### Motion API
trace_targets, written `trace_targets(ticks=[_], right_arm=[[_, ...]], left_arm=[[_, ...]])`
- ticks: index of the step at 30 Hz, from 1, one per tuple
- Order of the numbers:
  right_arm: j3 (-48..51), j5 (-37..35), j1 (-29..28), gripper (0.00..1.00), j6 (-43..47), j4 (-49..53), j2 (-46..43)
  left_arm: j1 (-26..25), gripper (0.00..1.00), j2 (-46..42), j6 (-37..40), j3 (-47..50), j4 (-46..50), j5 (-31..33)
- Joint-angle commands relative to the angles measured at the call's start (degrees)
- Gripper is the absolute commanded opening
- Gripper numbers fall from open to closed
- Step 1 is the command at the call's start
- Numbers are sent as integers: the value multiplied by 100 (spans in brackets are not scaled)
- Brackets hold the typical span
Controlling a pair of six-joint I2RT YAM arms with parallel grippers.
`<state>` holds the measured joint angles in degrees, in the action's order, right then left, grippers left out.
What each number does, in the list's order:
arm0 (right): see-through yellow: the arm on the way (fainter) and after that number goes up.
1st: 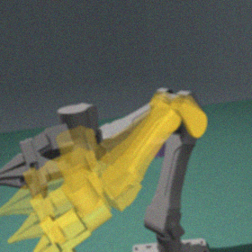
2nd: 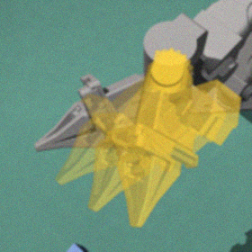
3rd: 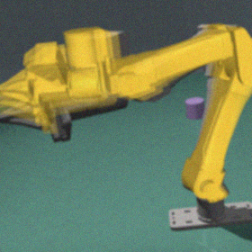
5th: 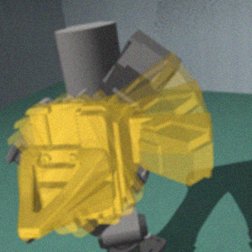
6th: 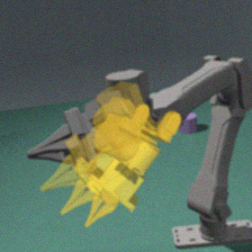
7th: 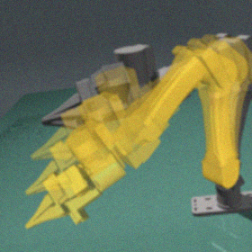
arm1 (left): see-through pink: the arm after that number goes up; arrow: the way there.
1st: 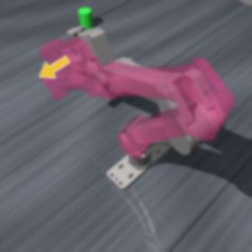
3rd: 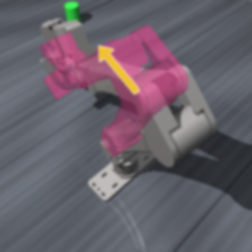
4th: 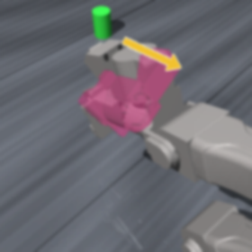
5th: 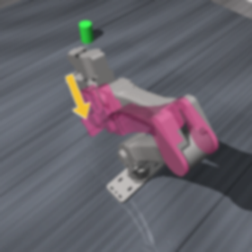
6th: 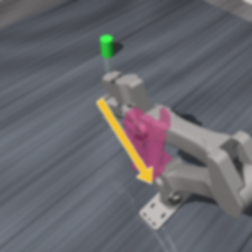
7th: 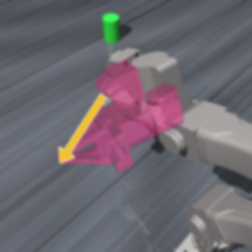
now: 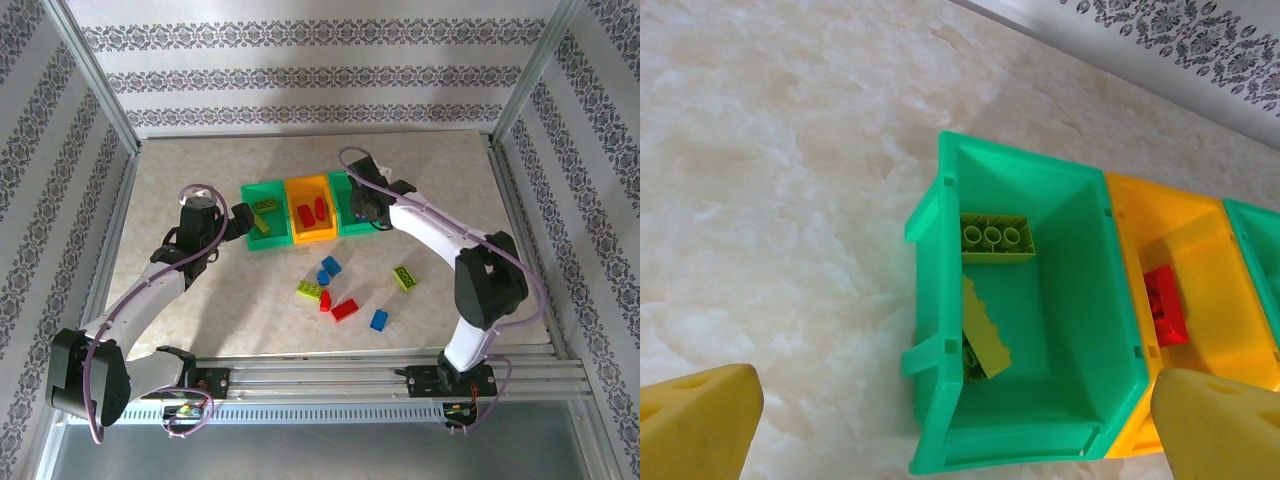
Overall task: Sort the legos into containers by color
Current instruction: Place the lego in the container, then pick up the lego from the middle-left of the table.
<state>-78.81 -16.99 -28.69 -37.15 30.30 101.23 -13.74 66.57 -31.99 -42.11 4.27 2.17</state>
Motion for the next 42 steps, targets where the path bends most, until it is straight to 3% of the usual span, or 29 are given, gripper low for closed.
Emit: trace_targets(ticks=[1,13,26,32,42], right_arm=[[-438,155,103,28,398,-9,406],[-1340,788,337,35,594,33,1490],[-1423,925,337,48,612,-24,1519],[-1167,891,330,51,620,-169,1202],[-217,545,176,61,534,-388,149]], left_arm=[[82,100,-109,65,-15,84,129],[82,100,-220,173,-99,241,171],[-68,100,-253,378,-74,522,97],[-458,100,-283,386,9,660,210],[-1802,100,-135,486,-98,1234,810]])
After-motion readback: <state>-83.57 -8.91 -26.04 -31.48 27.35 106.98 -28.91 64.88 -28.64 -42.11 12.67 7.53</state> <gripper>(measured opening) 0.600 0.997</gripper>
